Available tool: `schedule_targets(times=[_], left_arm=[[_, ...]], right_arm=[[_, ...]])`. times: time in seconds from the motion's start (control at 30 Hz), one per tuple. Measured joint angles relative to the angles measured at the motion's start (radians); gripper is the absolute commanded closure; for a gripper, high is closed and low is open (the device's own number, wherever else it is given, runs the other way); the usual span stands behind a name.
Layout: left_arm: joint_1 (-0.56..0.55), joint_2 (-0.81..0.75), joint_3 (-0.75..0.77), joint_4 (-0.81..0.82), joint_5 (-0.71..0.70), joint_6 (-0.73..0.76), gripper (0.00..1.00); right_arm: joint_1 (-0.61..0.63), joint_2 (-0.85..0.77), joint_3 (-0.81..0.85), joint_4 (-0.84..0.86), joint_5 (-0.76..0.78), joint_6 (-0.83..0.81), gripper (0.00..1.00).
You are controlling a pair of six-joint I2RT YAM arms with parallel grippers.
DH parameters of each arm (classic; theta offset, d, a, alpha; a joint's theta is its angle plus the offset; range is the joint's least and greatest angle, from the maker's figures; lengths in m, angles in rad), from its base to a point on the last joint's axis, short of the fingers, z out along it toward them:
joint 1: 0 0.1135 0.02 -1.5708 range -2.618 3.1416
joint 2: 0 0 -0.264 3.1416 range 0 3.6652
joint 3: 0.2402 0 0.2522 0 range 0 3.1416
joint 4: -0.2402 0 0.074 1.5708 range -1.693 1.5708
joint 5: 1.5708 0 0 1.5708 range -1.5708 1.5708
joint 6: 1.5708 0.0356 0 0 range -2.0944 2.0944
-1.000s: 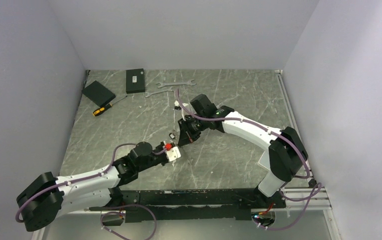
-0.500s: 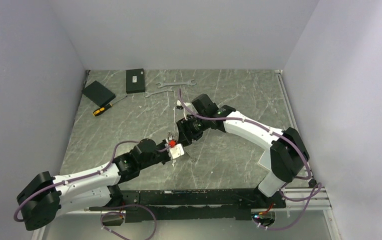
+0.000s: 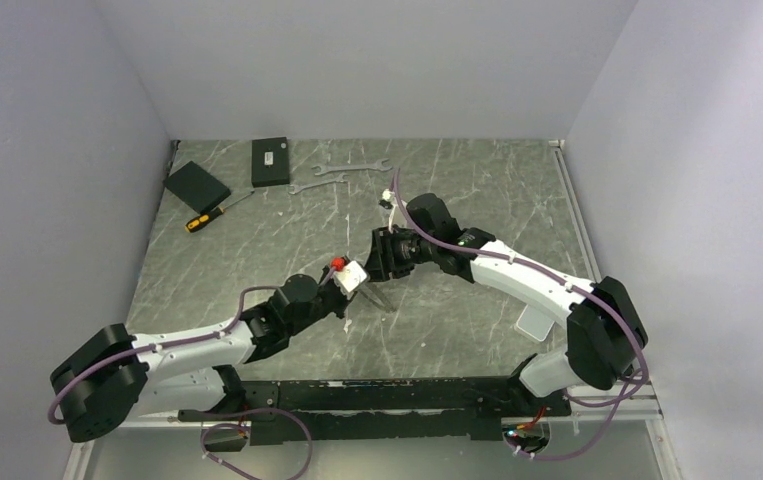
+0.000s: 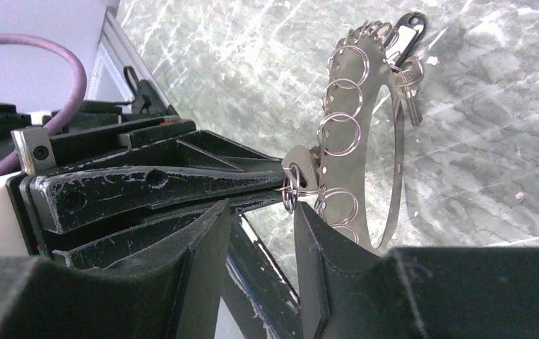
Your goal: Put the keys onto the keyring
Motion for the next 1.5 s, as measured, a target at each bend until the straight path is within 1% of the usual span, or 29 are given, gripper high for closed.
schedule_targets(times=[0.23, 0.3, 0.37, 0.43, 0.5, 0.6, 0.87, 0.97, 1.07, 1.23, 1.4, 1.5], left_arm=[[0.0, 0.019, 0.0, 0.043, -0.03, -0.046, 1.0], [0.0, 0.019, -0.001, 0.051, -0.035, -0.056, 1.0], [0.0, 0.018, -0.001, 0.058, -0.036, -0.059, 1.0], [0.0, 0.017, -0.002, 0.06, -0.04, -0.06, 1.0], [0.0, 0.014, -0.005, 0.066, -0.045, -0.062, 1.0], [0.0, 0.013, -0.009, 0.072, -0.049, -0.064, 1.0], [0.0, 0.013, -0.009, 0.072, -0.054, -0.062, 1.0], [0.0, 0.0, -0.009, 0.053, -0.053, -0.033, 1.0], [-0.006, -0.035, -0.009, 0.002, -0.053, 0.015, 1.0], [-0.013, -0.114, -0.01, -0.073, -0.048, 0.09, 1.0], [-0.012, -0.187, -0.014, -0.139, 0.013, 0.155, 1.0], [-0.012, -0.205, -0.014, -0.162, 0.042, 0.182, 1.0]], right_arm=[[-0.002, 0.0, -0.013, 0.044, 0.036, 0.059, 0.61], [-0.002, 0.0, -0.013, 0.048, 0.049, 0.064, 0.63], [-0.002, 0.0, -0.013, 0.051, 0.057, 0.066, 0.68], [-0.002, 0.0, -0.013, 0.051, 0.06, 0.066, 0.76], [-0.002, 0.002, -0.013, 0.051, 0.064, 0.066, 0.87], [-0.002, 0.005, -0.013, 0.052, 0.069, 0.071, 0.99], [-0.002, 0.005, -0.013, 0.05, 0.081, 0.061, 1.0], [-0.002, 0.005, -0.012, 0.043, 0.078, 0.046, 1.0], [0.0, 0.005, -0.003, 0.023, 0.063, 0.025, 1.0], [-0.003, 0.005, 0.007, 0.012, -0.001, -0.003, 1.0], [-0.008, 0.005, 0.023, -0.015, -0.079, -0.041, 1.0], [-0.01, 0.021, 0.056, -0.07, -0.116, -0.085, 1.0]])
